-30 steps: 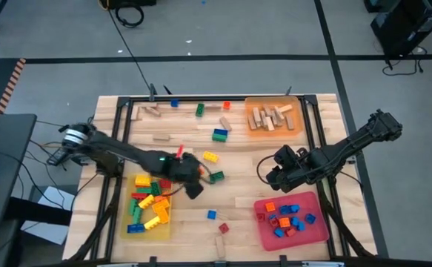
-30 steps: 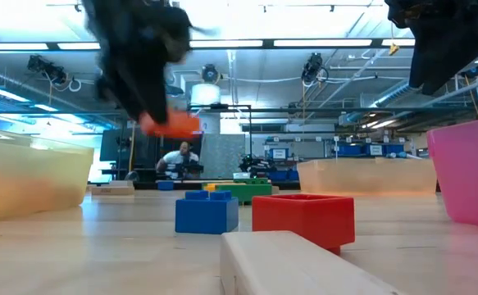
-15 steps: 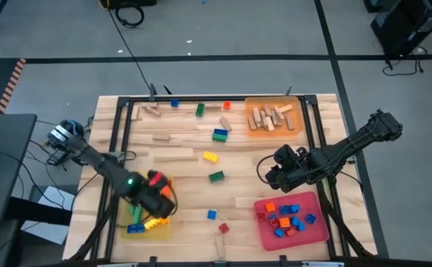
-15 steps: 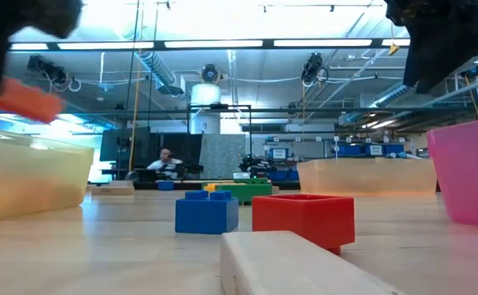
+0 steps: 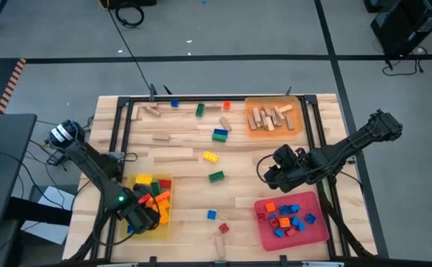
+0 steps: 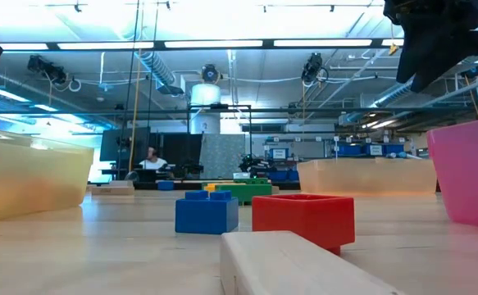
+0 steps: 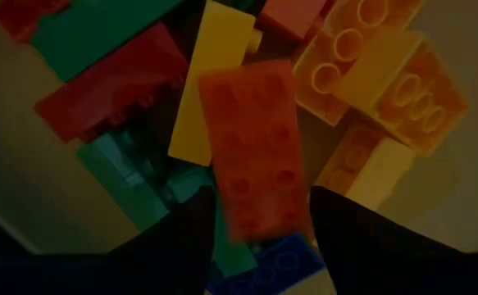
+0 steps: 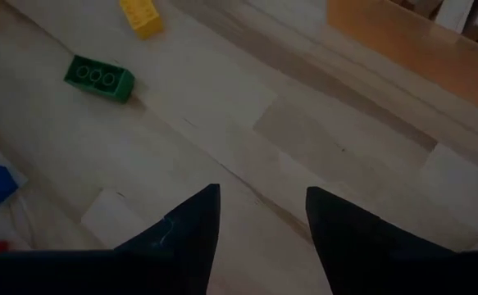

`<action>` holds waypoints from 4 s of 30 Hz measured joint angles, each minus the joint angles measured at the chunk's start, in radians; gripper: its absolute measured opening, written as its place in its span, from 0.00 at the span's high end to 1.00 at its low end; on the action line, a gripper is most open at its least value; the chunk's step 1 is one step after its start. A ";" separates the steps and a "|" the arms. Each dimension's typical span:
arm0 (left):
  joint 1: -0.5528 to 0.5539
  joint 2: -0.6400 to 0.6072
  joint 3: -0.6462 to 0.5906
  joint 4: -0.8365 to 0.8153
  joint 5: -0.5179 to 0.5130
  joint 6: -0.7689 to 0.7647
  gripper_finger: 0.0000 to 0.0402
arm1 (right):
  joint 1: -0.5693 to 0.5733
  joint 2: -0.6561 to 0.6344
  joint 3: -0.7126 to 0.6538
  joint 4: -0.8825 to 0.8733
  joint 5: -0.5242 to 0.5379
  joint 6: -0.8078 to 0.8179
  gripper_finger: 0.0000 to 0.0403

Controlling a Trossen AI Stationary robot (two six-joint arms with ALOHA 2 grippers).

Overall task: Sort blocks by size
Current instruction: Put the large orange game piece into the yellow bin, then put the small orange game piece into the red bin

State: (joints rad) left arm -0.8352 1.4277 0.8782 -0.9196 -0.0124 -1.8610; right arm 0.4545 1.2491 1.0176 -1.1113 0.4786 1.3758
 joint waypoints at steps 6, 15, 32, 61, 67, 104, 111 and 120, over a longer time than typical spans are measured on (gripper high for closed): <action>-0.005 0.000 -0.013 0.016 -0.001 0.021 0.41 | 0.000 0.000 0.000 0.045 0.000 0.012 0.52; -0.005 -0.016 0.006 0.004 -0.023 0.110 0.40 | 0.000 0.000 0.000 0.072 0.000 0.012 0.51; -0.001 -0.083 0.282 -0.310 -0.413 0.631 0.40 | -0.020 0.001 0.000 0.180 0.038 0.009 0.52; 0.644 -0.692 -0.284 0.454 -0.486 1.466 0.40 | -0.773 0.638 0.815 0.400 -0.344 -1.087 0.21; 0.674 -0.723 -0.294 0.458 -0.485 1.464 0.40 | -0.920 0.845 1.045 0.215 -0.343 -1.046 0.16; 0.692 -0.715 -0.294 0.528 -0.579 1.358 0.40 | -1.105 1.187 1.109 0.057 -0.873 -1.222 0.28; 0.692 -0.715 -0.294 0.534 -0.581 1.358 0.40 | -1.077 1.186 1.109 0.037 -0.829 -1.345 0.28; 0.693 -0.715 -0.294 0.546 -0.582 1.359 0.40 | -1.011 1.186 1.109 0.026 -0.600 -1.555 0.30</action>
State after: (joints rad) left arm -0.1425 0.7132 0.5846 -0.3737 -0.5941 -0.5022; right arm -0.5569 2.4348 2.1269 -1.0849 -0.1215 -0.1796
